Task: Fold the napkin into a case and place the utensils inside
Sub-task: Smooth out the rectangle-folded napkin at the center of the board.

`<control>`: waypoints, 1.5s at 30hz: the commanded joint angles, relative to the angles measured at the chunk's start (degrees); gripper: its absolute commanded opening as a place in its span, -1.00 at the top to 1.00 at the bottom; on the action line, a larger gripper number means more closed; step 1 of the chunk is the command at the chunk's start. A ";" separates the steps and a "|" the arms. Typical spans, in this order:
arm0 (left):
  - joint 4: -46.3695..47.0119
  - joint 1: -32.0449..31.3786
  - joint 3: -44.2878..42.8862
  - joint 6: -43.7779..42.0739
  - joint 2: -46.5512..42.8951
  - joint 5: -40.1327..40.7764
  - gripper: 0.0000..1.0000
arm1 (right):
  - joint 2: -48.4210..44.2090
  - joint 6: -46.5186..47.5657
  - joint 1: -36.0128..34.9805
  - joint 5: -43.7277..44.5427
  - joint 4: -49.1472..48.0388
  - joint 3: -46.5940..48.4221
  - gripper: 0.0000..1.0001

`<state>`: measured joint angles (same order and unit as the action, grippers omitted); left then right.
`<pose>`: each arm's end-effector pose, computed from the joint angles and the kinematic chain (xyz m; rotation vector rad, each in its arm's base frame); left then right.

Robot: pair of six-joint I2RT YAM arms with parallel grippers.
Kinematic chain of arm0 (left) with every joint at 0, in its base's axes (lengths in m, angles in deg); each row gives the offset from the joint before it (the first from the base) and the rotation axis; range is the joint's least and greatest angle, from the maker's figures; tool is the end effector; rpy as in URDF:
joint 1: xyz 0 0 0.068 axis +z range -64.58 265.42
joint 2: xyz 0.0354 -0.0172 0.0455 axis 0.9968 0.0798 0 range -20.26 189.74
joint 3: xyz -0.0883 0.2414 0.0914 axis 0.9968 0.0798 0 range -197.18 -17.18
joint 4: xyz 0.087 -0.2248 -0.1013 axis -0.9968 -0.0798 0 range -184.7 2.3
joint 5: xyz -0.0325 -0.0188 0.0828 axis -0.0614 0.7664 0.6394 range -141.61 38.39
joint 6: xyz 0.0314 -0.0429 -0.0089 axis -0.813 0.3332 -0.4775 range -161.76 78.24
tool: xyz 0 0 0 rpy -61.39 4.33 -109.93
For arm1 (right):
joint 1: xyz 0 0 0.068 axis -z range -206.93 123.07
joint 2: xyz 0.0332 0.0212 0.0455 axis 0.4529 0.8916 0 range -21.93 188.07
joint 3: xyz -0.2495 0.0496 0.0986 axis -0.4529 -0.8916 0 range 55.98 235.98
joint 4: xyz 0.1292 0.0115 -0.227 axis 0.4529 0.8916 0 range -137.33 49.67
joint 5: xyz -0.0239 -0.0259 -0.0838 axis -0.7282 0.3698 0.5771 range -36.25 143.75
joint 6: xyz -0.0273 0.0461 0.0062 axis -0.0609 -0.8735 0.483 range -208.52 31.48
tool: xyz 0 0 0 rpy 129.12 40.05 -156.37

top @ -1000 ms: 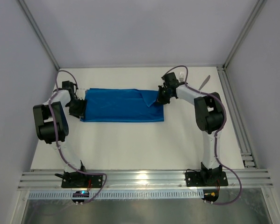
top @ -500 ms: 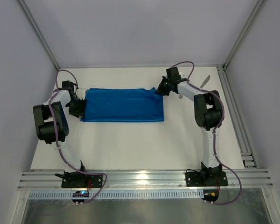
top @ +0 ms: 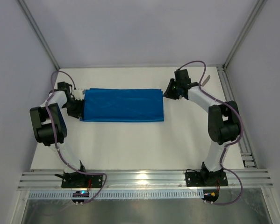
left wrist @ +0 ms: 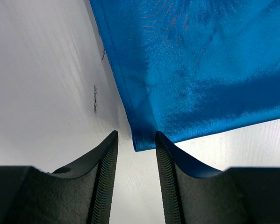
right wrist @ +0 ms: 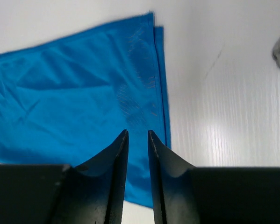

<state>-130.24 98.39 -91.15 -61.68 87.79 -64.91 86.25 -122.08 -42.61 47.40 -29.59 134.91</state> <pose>0.3560 0.0736 0.1713 0.2112 2.8371 -0.2236 0.4033 0.1174 0.2170 0.3282 2.4306 0.5259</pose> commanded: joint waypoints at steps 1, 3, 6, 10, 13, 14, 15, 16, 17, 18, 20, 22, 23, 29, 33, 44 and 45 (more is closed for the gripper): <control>-0.79 1.61 0.23 -0.56 -2.23 -3.83 0.22 | -5.16 2.80 -1.89 0.03 0.19 -6.40 0.42; -0.52 2.14 -0.11 -0.29 -2.49 -4.63 0.22 | -5.61 2.89 -2.50 -0.42 0.46 -8.87 0.41; -0.87 3.72 -0.82 0.32 -3.10 -7.52 0.23 | -6.14 2.71 -3.65 -0.59 0.20 -11.51 0.41; 0.35 6.01 -1.08 1.20 -3.46 -9.90 0.32 | -6.05 2.01 -5.05 0.37 -0.51 -13.46 0.41; 0.97 6.45 -1.17 1.55 -2.85 -11.65 0.31 | -5.09 1.66 -5.58 0.29 -1.21 -14.16 0.41; 0.97 6.45 -1.52 1.81 -2.24 -12.36 0.32 | -5.00 1.31 -5.76 0.02 -1.74 -14.42 0.41; 0.80 6.36 -1.70 1.90 -1.97 -12.80 0.32 | -4.91 1.22 -5.85 -0.07 -2.35 -14.69 0.42; 0.45 6.36 -1.96 1.99 -1.62 -12.98 0.32 | -4.74 1.22 -5.94 -0.07 -2.62 -14.86 0.45; -0.34 6.36 -2.40 1.99 -0.92 -13.07 0.32 | -4.65 1.22 -6.03 -0.15 -2.71 -14.86 0.49; -0.78 6.45 -2.49 1.73 -0.65 -13.15 0.33 | -4.56 1.22 -6.03 -0.24 -2.71 -14.78 0.52; -1.40 6.45 -2.14 1.21 -0.56 -13.77 0.32 | -4.82 1.39 -6.03 -0.24 -2.62 -14.86 0.57; -1.49 6.45 -1.00 0.68 -1.08 -14.21 0.31 | -5.26 1.48 -6.20 0.63 -2.36 -15.21 0.63; -0.79 6.45 -0.56 0.50 -1.70 -14.30 0.31 | -6.04 1.39 -6.29 0.98 -2.53 -15.82 0.66; -0.35 6.19 0.85 0.41 -1.35 -14.30 0.33 | -7.28 1.22 -6.73 2.65 -1.74 -16.71 0.60; -0.08 5.92 1.29 0.41 -0.82 -14.38 0.41 | -8.60 1.39 -7.08 3.97 -0.87 -17.50 0.50; -0.08 5.75 1.64 -0.38 -1.26 -14.91 0.70 | -9.75 0.87 -7.08 4.33 -1.39 -19.79 0.45; -0.17 5.75 1.73 -0.64 -1.26 -14.83 0.75 | -9.57 0.69 -7.08 3.89 -1.82 -19.79 0.45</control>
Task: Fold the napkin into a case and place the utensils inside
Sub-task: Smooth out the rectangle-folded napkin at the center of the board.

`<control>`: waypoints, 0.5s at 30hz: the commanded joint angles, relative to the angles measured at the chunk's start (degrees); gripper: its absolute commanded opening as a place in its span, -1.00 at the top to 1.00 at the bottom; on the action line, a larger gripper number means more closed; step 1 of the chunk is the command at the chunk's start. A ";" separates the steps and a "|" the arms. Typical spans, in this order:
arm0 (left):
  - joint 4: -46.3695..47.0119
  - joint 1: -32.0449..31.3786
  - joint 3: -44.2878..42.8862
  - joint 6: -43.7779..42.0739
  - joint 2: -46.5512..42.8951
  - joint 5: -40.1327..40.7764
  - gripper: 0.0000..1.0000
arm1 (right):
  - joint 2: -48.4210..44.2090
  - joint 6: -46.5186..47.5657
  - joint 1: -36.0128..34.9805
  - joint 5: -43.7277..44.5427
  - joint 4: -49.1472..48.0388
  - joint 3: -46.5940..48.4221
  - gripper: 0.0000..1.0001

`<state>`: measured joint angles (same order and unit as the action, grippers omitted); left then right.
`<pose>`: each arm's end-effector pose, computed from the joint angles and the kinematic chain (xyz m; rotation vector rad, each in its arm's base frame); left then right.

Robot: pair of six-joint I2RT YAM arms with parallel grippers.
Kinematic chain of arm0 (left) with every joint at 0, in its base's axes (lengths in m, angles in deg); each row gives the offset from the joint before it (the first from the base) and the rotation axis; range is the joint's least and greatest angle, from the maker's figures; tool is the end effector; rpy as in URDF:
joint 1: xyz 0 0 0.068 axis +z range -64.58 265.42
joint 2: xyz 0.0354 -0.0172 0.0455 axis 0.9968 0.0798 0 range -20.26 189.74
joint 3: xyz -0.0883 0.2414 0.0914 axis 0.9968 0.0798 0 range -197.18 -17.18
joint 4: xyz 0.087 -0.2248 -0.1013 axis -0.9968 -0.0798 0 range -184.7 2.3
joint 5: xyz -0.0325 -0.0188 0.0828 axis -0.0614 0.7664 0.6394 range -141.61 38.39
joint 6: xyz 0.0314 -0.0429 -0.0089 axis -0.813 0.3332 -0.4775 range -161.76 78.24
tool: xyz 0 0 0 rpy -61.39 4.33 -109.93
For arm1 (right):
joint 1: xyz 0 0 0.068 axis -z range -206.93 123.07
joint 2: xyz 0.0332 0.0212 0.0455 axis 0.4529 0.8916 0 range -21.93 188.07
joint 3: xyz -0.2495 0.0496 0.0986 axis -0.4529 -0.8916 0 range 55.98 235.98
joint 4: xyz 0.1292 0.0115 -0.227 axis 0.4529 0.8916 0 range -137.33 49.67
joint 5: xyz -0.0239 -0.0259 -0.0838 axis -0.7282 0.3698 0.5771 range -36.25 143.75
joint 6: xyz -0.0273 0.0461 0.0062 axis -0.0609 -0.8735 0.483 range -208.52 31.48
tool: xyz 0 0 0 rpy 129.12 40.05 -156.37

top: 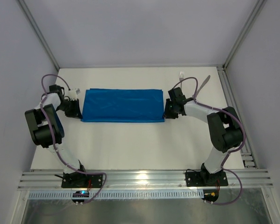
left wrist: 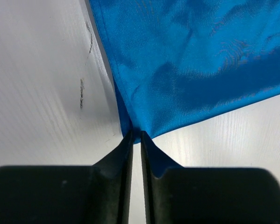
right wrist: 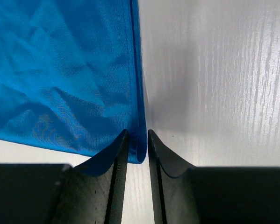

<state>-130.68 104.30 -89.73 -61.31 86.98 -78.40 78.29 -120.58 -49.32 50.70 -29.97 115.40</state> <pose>0.3424 0.1002 0.1723 0.0865 2.7410 -0.5190 0.3222 0.1349 0.1656 0.2027 2.6340 0.4070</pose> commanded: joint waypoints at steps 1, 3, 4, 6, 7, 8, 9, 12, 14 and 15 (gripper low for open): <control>0.18 -0.15 0.40 -1.10 -0.54 -1.34 0.86 | -1.35 -0.99 -0.37 -0.19 -1.98 -0.27 0.47; 0.09 -0.24 0.66 -1.45 -0.98 -1.43 1.00 | -0.91 -1.43 -0.37 -0.99 -2.34 -0.27 0.52; 0.00 -0.24 0.66 -1.45 -1.16 -1.25 1.00 | -0.82 -1.52 -0.37 -1.60 -2.51 -0.27 0.54; -0.34 -0.24 0.75 -1.89 -1.51 -1.43 1.00 | -0.64 -1.87 -0.28 -2.05 -3.13 -0.62 0.71; -0.52 -0.15 0.83 -1.98 -1.68 -1.43 1.00 | -0.82 -2.05 -0.37 -2.83 -3.82 -1.05 0.78; -0.61 -0.15 0.84 -2.07 -1.86 -1.60 1.00 | -1.17 -2.14 -0.28 -3.01 -3.92 -1.23 0.92; -1.22 -0.15 0.84 -2.51 -2.12 -1.69 1.00 | -1.52 -2.40 -0.28 -3.28 -4.18 -1.50 0.93; -1.93 -0.06 1.27 -3.21 -3.00 -1.69 1.00 | -2.58 -2.49 -0.37 -3.81 -4.53 -2.29 0.93; -2.37 0.02 1.36 -3.83 -3.44 -1.78 1.00 | -3.28 -2.58 -0.28 -3.72 -4.53 -2.90 0.93; -2.72 0.28 1.36 -4.09 -3.96 -1.87 1.00 | -4.15 -2.58 -0.28 -3.89 -4.53 -3.34 0.92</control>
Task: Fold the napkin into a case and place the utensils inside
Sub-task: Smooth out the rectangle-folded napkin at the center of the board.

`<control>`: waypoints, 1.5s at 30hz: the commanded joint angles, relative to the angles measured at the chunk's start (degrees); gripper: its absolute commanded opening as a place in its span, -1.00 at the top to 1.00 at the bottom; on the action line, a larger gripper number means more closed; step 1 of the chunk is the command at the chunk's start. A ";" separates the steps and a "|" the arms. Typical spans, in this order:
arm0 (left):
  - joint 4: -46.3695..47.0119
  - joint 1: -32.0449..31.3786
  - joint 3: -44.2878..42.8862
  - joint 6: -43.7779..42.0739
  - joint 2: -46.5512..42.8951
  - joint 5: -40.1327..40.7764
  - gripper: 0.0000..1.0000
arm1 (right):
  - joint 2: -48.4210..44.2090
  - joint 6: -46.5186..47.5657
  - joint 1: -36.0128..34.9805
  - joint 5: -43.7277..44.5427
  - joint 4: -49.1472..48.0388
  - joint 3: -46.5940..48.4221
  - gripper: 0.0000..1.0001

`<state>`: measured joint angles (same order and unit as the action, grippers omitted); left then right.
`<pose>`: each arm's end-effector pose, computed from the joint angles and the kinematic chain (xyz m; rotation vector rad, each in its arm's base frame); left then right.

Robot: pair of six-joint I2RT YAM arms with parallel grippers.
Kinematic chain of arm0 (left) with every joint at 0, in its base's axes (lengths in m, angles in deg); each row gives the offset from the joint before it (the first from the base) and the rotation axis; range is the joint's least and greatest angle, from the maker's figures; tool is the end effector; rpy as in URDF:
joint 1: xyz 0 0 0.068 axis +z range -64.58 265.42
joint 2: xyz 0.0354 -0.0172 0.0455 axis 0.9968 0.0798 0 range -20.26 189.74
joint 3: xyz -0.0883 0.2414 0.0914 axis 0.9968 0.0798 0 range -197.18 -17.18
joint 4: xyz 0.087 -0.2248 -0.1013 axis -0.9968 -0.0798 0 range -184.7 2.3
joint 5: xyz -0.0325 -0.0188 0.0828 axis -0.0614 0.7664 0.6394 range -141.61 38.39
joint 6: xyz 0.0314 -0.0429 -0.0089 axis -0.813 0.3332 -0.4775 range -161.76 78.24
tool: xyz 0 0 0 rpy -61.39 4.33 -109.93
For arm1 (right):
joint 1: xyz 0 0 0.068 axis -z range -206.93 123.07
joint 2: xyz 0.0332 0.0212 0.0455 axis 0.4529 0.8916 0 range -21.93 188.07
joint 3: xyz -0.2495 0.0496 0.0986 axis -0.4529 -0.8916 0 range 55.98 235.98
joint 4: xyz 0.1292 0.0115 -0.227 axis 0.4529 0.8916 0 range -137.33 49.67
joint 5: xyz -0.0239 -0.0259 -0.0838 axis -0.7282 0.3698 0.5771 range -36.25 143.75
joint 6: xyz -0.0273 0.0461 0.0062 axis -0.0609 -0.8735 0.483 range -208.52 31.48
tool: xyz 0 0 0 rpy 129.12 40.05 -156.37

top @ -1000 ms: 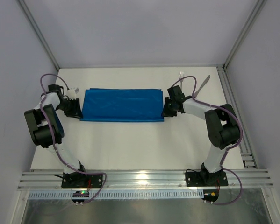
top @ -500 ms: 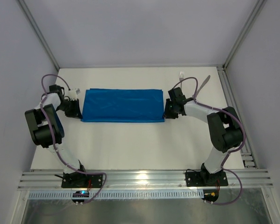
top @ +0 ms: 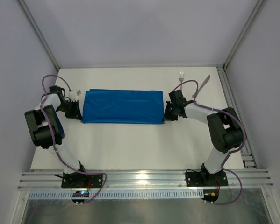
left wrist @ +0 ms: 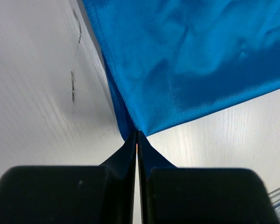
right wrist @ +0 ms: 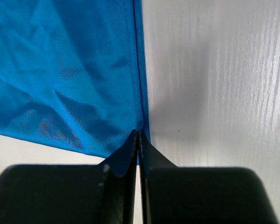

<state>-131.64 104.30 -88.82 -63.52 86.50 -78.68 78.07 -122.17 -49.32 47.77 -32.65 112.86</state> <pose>0.3374 0.0983 0.1707 0.1325 2.7508 -0.5300 0.3166 0.1345 0.1573 0.2204 2.6434 0.4817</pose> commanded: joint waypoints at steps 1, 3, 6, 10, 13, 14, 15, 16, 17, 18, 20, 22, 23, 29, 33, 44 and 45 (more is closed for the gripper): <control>-2.11 0.46 0.36 -2.32 -3.75 -1.67 1.00 | -4.46 -1.07 -0.28 -0.97 -1.84 -1.42 0.93; -2.55 0.99 0.36 -2.76 -4.28 -1.67 1.00 | -6.13 -0.81 -0.46 -1.05 -1.67 -2.04 0.93; -2.73 1.08 0.97 -3.90 -5.33 -1.50 1.00 | -7.80 -0.10 -0.99 -0.35 -1.14 -3.70 0.92; -2.64 0.99 1.94 -4.87 -4.20 -0.97 1.00 | -7.37 -0.19 -1.16 -0.96 -2.10 -5.81 0.93; -2.90 1.08 2.46 -5.31 -3.58 -0.53 1.00 | -7.63 -1.33 -1.69 -0.97 -2.81 -7.74 0.93; -2.73 1.08 2.47 -5.49 -3.58 0.08 1.00 | -7.89 -1.33 -1.78 -0.79 -2.90 -8.19 0.92; -2.64 1.08 2.81 -5.57 -3.58 1.22 1.00 | -8.07 -1.51 -1.86 -0.62 -3.07 -8.97 0.92; -2.55 1.08 2.99 -5.75 -3.66 1.75 1.00 | -8.16 -1.68 -1.95 -0.53 -3.16 -9.33 0.93; -2.64 1.08 3.17 -5.93 -3.58 2.19 1.00 | -8.16 -1.68 -2.04 -0.44 -2.99 -9.68 0.93; -2.64 1.08 3.52 -6.45 -3.58 2.63 1.00 | -8.16 -1.86 -2.13 -0.35 -2.99 -10.03 0.92; -2.73 0.99 3.96 -6.80 -3.66 3.60 1.00 | -8.51 -1.86 -2.22 -0.18 -2.81 -11.09 0.93; -3.16 1.08 4.66 -7.59 -3.93 3.86 1.00 | -8.78 -1.95 -2.22 -0.17 -2.81 -11.96 0.92; -3.51 0.99 4.84 -7.86 -4.02 3.78 1.00 | -9.39 -2.03 -2.30 -0.09 -2.72 -12.14 0.93; -2.29 0.99 5.54 -8.48 -4.98 5.01 0.78 | -10.71 -0.63 -2.39 1.05 -0.97 -11.36 0.87; -2.11 1.08 3.61 -7.34 -6.73 7.28 0.43 | -12.28 1.39 -2.39 5.00 4.29 -7.06 0.45; -2.73 -5.84 5.27 -7.68 -17.64 8.88 0.65 | -10.21 2.45 -11.86 14.61 10.47 6.39 0.71; -2.03 -7.17 5.97 -7.51 -17.38 8.88 0.71 | -8.88 1.84 -13.10 13.03 7.24 7.18 0.85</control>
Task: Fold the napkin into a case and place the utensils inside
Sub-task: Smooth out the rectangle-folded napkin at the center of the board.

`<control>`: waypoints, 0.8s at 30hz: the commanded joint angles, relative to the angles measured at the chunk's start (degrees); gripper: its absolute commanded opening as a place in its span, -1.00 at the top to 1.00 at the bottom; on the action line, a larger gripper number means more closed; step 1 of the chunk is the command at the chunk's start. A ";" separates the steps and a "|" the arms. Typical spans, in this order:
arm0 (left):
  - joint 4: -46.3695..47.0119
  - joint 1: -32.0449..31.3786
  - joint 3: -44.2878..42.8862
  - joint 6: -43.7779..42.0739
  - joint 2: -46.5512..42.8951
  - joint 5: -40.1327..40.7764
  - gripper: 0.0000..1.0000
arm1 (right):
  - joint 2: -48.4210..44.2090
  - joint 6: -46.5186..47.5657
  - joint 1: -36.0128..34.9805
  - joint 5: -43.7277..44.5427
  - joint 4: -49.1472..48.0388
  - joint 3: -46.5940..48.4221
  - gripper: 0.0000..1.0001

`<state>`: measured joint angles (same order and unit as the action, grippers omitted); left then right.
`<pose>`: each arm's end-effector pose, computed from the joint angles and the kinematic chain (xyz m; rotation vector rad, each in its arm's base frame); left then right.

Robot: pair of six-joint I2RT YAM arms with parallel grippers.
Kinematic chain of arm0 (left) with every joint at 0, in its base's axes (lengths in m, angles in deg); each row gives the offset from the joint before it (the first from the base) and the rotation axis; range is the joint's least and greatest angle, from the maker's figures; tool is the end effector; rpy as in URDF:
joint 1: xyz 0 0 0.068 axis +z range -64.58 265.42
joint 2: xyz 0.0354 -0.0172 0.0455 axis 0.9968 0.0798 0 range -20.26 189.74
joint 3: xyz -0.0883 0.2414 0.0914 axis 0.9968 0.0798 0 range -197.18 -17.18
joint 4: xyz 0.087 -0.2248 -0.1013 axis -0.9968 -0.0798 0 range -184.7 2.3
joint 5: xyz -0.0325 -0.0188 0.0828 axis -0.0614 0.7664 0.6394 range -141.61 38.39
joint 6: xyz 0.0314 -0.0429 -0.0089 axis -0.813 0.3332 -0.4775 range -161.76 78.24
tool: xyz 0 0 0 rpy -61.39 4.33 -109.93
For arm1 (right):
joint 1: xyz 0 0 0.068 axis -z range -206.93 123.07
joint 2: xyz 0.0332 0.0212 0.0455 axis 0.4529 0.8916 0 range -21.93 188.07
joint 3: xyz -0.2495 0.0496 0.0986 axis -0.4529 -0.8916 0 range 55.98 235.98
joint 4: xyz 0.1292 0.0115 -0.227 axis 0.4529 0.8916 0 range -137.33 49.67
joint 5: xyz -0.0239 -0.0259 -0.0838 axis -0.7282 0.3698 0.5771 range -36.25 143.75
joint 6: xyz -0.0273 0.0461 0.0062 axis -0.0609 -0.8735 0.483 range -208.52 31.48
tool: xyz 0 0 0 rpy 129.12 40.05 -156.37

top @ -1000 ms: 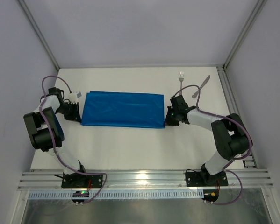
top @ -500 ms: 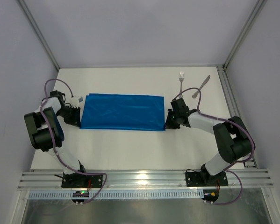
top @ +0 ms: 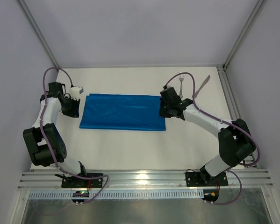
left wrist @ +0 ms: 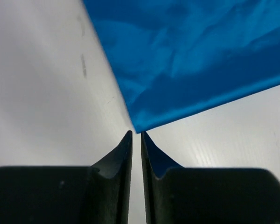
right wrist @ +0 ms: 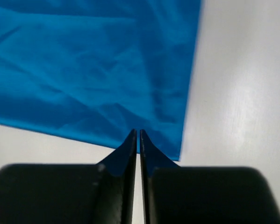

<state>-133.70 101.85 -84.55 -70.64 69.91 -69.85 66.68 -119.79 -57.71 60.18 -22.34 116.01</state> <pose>0.2994 0.0767 0.2374 0.3697 2.6491 -0.2034 0.2790 0.1616 0.2249 0.0574 2.5236 0.3064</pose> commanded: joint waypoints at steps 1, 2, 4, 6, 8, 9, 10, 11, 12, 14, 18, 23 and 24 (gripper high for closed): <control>0.55 -5.87 2.85 0.66 -0.26 0.05 0.75 | 3.92 -1.07 -5.77 -0.97 -4.76 5.61 0.92; 1.08 -7.88 3.12 1.19 0.44 0.13 0.78 | 5.50 -1.69 -6.82 -4.03 -6.26 6.67 0.93; 2.22 -9.39 3.30 2.42 2.72 0.31 0.77 | 10.42 -2.65 -9.98 -7.38 -9.78 10.43 0.93; 3.28 -9.83 3.21 3.57 4.74 1.44 0.77 | 14.63 -3.18 -12.44 -10.12 -13.10 13.17 0.93; 3.90 -9.83 2.95 4.18 5.89 2.76 0.77 | 16.66 -5.37 -13.07 -11.87 -15.66 13.71 0.92; 3.90 -9.83 2.95 4.01 6.50 4.25 0.77 | 18.15 -6.17 -13.07 -13.97 -18.46 13.19 0.93; 3.90 -9.75 3.39 3.84 7.20 4.79 0.77 | 18.86 -7.92 -13.07 -14.60 -19.62 12.57 0.93; 3.81 -9.75 3.74 3.75 7.56 5.31 0.77 | 19.48 -8.37 -13.07 -14.70 -20.07 12.22 0.93; 3.64 -9.83 4.09 3.57 7.82 6.36 0.78 | 20.53 -8.72 -13.07 -14.09 -19.20 11.43 0.93; 4.77 -9.75 5.66 3.75 8.44 7.51 0.77 | 20.89 -9.42 -12.90 -13.65 -18.75 9.94 0.93; 6.62 -9.75 7.17 3.75 9.93 8.74 0.78 | 19.75 -11.36 -11.32 -13.12 -19.19 1.87 0.93; 8.03 -8.43 7.26 4.36 12.30 9.54 0.78 | 14.40 -12.33 -8.60 -11.10 -20.33 -6.14 0.93; 8.12 -8.08 7.08 4.28 12.66 9.80 0.78 | 13.69 -12.24 -8.33 -10.83 -20.16 -7.55 0.93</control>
<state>-129.00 92.34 -78.04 -66.45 79.44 -62.51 83.01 -131.50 -67.31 46.11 -44.98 112.58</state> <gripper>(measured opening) 0.109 0.037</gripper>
